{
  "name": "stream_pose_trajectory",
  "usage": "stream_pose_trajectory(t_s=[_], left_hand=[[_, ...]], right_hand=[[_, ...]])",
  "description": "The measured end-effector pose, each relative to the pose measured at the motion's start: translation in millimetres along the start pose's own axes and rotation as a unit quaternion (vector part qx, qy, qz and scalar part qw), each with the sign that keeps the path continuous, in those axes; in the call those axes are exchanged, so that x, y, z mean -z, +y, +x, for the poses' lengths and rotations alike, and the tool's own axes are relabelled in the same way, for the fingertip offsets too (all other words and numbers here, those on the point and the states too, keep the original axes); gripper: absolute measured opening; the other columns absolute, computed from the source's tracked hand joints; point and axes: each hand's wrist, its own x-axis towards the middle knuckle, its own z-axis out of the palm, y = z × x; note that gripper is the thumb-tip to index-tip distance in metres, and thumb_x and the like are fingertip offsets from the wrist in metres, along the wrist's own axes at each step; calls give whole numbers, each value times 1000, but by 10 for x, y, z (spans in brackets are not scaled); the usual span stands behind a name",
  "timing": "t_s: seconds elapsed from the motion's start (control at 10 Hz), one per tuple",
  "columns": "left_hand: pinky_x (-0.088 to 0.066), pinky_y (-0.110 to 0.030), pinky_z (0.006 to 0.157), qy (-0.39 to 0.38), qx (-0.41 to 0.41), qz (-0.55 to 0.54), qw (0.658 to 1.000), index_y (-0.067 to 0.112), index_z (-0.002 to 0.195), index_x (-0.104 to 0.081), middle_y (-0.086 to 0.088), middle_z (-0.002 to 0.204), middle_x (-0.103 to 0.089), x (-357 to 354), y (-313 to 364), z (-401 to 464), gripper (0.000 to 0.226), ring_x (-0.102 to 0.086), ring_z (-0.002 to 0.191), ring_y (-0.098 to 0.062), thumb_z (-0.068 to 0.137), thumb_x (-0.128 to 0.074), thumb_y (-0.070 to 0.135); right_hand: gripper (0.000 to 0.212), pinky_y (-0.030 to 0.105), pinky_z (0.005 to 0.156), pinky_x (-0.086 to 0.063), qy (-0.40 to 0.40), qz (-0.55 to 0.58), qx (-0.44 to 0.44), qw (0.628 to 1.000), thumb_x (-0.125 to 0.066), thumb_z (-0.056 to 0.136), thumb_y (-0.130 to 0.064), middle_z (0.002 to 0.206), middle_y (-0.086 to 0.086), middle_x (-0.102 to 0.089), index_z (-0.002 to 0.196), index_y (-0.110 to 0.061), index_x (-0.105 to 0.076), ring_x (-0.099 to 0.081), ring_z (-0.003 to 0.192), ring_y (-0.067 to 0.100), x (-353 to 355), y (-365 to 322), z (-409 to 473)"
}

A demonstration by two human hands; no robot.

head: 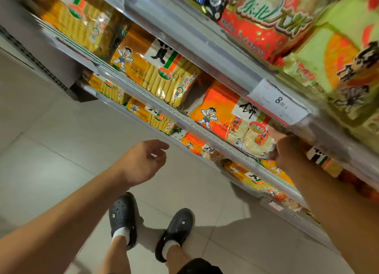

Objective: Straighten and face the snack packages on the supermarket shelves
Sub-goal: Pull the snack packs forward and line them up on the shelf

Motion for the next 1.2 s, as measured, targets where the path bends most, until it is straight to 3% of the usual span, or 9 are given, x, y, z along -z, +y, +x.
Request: stream_pose_trajectory(t_s=[0.1,0.2,0.3,0.4,0.5,0.6,0.7,0.9,1.2], left_hand=[[-50,-26,85,-6,-15,2,1000,23,129,-58,3,119,-63,138,78,-139,32,-62,104,-15,97,-52,16],[-48,-15,71,3,-20,-18,1000,23,125,-59,5,111,-65,328,189,-264,30,-63,97,-12,97,-55,15],[-47,-25,74,8,-23,-56,998,21,128,-56,-1,119,-62,456,366,-367,33,-62,104,-23,96,-59,16],[-40,-32,87,15,-10,-61,998,23,143,-43,-5,137,-48,499,509,-491,57,-50,124,-25,92,-67,27],[-39,-30,90,-35,-7,-37,999,17,149,-32,-6,143,-47,419,598,-660,78,-51,124,-23,85,-71,37],[-49,-29,75,-93,2,-77,993,21,139,-41,0,116,-62,182,706,-859,75,-63,99,-16,76,-78,39],[-52,-29,77,-157,-38,-68,985,21,116,-53,1,100,-68,-177,852,-999,50,-64,105,-23,75,-81,28],[-51,-39,94,-264,-127,6,956,15,121,-56,-4,110,-70,-1266,1191,-1401,57,-64,109,-23,73,-86,19],[-54,-31,61,-255,-174,51,950,35,116,-40,12,97,-60,-3206,1555,-2448,70,-62,85,-14,67,-89,27]], right_hand=[[32,0,64,-34,10,-2,28,1000,-53,92,3,113,36,-58,123,14,-54,-54,101,51,252,138,-103],[41,8,63,-46,-71,155,-4,985,-58,95,-18,132,8,-58,134,-4,-51,-50,125,31,320,278,-585],[31,40,93,-51,-126,220,-51,966,-58,95,-20,122,-4,-66,125,-15,-61,-56,120,18,321,550,-1230],[37,42,91,-51,-164,189,-81,965,-60,91,-31,120,3,-68,122,-12,-64,-63,112,20,401,798,-1784],[6,20,67,-55,-153,195,-35,968,-60,93,-15,86,-6,-76,96,-13,-65,-71,78,3,509,998,-2256],[16,30,72,-58,-131,220,-1,967,-65,89,-4,100,11,-75,104,-5,-63,-72,85,18,753,1233,-2678],[47,50,94,-51,-127,228,11,965,-75,81,-9,117,15,-68,125,-9,-58,-66,107,33,1066,1590,-3098],[41,47,90,-54,8,282,-8,959,-76,81,-13,107,8,-73,119,-11,-62,-70,99,28,1758,2455,-3763],[38,31,70,-58,85,331,0,940,-78,74,-43,101,0,-75,107,-28,-68,-73,90,22,2956,3845,-4248]])
